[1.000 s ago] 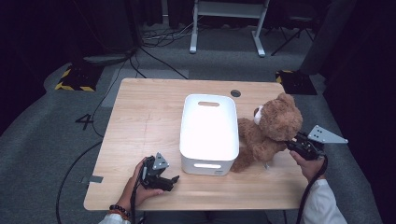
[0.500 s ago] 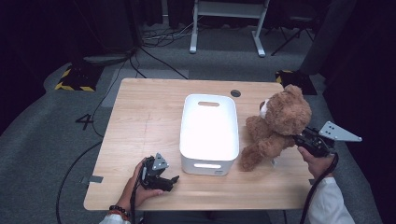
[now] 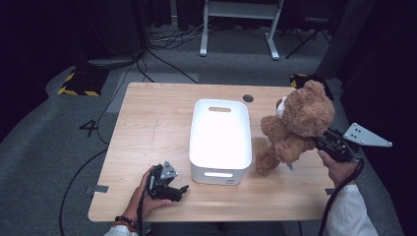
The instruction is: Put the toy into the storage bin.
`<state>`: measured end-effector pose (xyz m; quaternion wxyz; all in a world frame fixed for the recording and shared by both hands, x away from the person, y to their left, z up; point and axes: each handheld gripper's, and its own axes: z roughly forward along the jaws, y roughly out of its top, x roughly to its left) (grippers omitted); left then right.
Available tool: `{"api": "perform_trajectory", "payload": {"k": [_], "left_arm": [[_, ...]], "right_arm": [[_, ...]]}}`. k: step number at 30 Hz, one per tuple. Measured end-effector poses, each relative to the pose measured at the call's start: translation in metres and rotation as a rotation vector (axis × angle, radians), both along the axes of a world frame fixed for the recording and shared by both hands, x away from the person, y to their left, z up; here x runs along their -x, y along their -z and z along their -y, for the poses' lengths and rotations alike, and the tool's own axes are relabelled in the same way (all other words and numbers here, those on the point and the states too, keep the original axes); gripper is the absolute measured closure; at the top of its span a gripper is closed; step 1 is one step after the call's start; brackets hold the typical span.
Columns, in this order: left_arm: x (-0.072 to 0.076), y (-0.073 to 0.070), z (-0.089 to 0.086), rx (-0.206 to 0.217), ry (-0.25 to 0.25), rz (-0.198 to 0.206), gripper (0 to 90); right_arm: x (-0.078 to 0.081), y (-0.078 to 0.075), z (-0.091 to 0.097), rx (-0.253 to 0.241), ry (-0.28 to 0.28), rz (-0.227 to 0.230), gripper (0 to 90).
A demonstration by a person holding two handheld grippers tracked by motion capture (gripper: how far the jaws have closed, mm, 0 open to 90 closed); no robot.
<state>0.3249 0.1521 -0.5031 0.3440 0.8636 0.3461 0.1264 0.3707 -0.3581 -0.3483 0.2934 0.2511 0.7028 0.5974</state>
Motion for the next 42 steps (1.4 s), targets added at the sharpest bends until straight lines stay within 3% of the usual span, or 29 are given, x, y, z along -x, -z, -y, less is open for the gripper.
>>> {"api": "perform_trajectory", "payload": {"k": [10,13,42], "left_arm": [[0.0,0.0,0.0,-0.002,0.0,0.001,15.1],[0.0,0.0,0.0,-0.002,0.001,0.001,15.1],[0.0,0.0,0.0,-0.001,-0.001,0.001,15.1]], "right_arm": [[-0.001,-0.025,-0.006,0.005,-0.011,0.03,74.5],[-0.001,-0.03,-0.005,-0.016,-0.017,0.043,74.5],[0.008,-0.075,-0.025,-0.031,-0.042,0.122,74.6]]}}
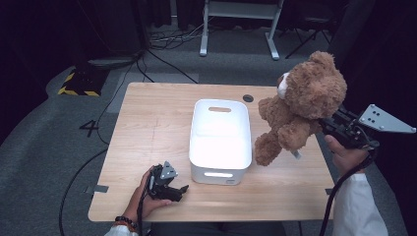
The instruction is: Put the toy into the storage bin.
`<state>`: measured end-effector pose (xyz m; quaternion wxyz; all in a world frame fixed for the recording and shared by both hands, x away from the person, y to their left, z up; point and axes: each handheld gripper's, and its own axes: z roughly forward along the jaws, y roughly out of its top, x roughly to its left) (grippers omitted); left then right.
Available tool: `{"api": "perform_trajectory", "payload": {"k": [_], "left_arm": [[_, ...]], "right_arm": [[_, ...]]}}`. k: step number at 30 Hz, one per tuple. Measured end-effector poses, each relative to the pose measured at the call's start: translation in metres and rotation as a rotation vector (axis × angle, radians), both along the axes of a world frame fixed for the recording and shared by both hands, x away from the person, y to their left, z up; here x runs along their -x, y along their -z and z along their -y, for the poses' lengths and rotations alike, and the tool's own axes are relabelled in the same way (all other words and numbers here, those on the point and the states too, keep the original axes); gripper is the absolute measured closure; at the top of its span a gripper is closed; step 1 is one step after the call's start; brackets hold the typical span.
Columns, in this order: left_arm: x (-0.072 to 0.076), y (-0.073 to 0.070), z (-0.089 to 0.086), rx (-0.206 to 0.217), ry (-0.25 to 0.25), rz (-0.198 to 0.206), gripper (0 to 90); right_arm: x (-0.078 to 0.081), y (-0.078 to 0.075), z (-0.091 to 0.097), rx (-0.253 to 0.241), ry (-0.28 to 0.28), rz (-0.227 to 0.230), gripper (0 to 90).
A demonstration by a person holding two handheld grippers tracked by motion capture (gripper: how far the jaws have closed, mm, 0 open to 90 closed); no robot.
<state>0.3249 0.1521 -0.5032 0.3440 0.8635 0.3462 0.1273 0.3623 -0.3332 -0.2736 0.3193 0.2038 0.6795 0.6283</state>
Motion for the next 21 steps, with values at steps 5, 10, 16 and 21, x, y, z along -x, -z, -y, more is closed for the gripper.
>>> {"api": "perform_trajectory", "payload": {"k": [5,10,16,21], "left_arm": [[0.0,0.0,0.0,0.0,0.0,0.0,15.2],[0.0,0.0,0.0,-0.002,0.0,0.002,15.1],[0.0,0.0,0.0,-0.002,0.001,0.001,15.2],[0.0,0.0,0.0,-0.001,0.003,0.0,15.2]], "right_arm": [[0.001,-0.005,-0.006,-0.002,-0.009,0.01,74.6],[0.001,-0.009,-0.011,-0.009,-0.024,0.015,74.7],[0.0,-0.014,-0.023,-0.014,-0.043,0.022,74.8],[0.0,-0.016,-0.028,-0.018,-0.052,0.023,75.1]]}}
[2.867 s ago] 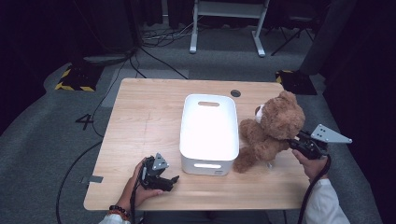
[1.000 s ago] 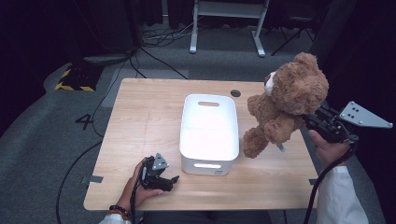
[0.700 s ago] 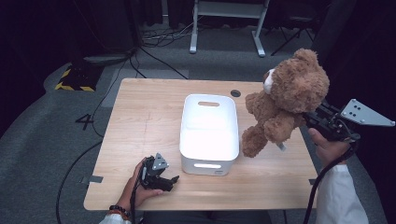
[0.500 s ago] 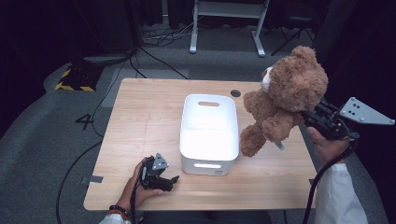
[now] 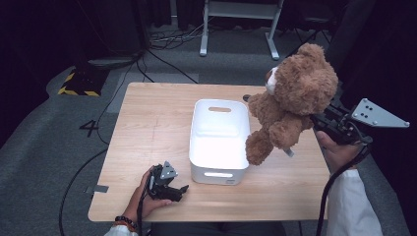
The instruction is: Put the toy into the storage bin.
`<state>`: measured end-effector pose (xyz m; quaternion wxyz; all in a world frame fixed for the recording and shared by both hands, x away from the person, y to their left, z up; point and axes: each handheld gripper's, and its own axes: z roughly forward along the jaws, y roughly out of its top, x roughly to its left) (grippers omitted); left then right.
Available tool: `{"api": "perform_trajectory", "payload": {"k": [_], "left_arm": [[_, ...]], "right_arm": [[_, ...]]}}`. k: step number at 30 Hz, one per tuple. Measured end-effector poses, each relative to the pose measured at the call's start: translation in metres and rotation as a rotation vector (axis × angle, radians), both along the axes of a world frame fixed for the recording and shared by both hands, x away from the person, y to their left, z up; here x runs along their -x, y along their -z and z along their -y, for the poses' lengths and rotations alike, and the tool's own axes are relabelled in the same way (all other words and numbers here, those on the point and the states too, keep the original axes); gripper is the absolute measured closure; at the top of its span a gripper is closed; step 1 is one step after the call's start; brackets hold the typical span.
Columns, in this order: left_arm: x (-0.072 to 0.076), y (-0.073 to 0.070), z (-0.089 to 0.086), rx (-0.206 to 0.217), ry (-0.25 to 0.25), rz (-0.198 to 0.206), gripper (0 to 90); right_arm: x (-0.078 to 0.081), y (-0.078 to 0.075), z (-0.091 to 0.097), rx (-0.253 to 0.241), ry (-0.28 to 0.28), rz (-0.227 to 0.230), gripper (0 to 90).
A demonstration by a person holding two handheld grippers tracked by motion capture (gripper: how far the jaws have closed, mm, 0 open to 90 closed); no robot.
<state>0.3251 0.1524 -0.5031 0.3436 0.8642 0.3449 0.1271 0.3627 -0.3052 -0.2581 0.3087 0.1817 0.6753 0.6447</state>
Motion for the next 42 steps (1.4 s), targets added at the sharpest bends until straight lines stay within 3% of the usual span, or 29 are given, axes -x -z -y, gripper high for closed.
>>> {"api": "perform_trajectory", "payload": {"k": [16,42], "left_arm": [[0.0,0.0,0.0,0.0,0.0,0.0,15.2],[0.0,0.0,0.0,0.0,0.004,0.0,15.6]], "right_arm": [[-0.008,0.0,-0.035,0.018,-0.046,0.0,75.3],[-0.032,0.02,-0.09,0.05,-0.101,-0.055,75.1]]}}
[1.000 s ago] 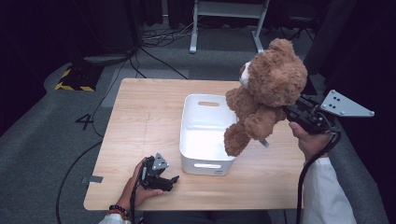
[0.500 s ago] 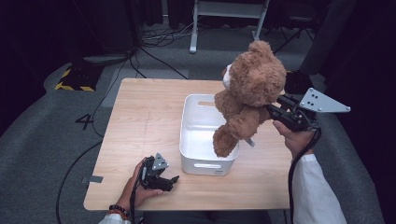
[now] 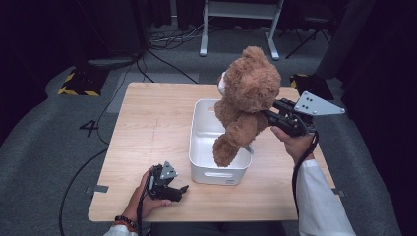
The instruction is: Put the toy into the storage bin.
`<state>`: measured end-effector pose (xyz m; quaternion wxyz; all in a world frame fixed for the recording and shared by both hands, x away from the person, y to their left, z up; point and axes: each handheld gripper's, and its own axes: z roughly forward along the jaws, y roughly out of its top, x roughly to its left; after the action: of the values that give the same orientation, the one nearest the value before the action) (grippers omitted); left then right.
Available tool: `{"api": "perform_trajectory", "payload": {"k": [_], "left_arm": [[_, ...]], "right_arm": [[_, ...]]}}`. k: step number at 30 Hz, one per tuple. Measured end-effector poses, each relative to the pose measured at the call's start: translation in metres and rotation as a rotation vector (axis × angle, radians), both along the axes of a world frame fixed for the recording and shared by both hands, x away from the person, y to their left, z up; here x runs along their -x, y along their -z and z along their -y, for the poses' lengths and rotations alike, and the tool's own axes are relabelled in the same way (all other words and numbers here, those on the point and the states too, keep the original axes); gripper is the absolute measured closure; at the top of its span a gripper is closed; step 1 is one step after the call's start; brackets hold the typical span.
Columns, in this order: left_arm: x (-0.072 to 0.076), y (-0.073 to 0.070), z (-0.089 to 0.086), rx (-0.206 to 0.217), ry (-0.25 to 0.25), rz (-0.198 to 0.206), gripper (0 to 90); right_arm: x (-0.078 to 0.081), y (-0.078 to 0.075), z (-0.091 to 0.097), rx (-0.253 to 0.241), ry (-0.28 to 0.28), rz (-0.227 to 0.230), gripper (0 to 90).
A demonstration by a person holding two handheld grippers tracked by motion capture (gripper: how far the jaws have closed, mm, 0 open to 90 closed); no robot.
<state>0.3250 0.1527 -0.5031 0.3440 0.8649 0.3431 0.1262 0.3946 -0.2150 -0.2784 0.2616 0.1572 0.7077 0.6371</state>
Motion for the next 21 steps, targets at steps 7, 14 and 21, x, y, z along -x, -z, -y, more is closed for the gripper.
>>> {"api": "perform_trajectory", "payload": {"k": [7,14,21], "left_arm": [[0.0,0.0,0.0,0.0,0.001,0.001,15.8],[0.0,0.0,0.0,0.0,0.002,0.001,15.8],[0.0,0.0,0.0,0.0,0.002,0.001,15.8]], "right_arm": [[-0.006,0.014,-0.014,0.018,-0.017,-0.02,75.0],[-0.01,0.026,-0.025,0.04,-0.031,-0.041,74.8],[-0.012,0.037,-0.033,0.053,-0.042,-0.057,74.6]]}}
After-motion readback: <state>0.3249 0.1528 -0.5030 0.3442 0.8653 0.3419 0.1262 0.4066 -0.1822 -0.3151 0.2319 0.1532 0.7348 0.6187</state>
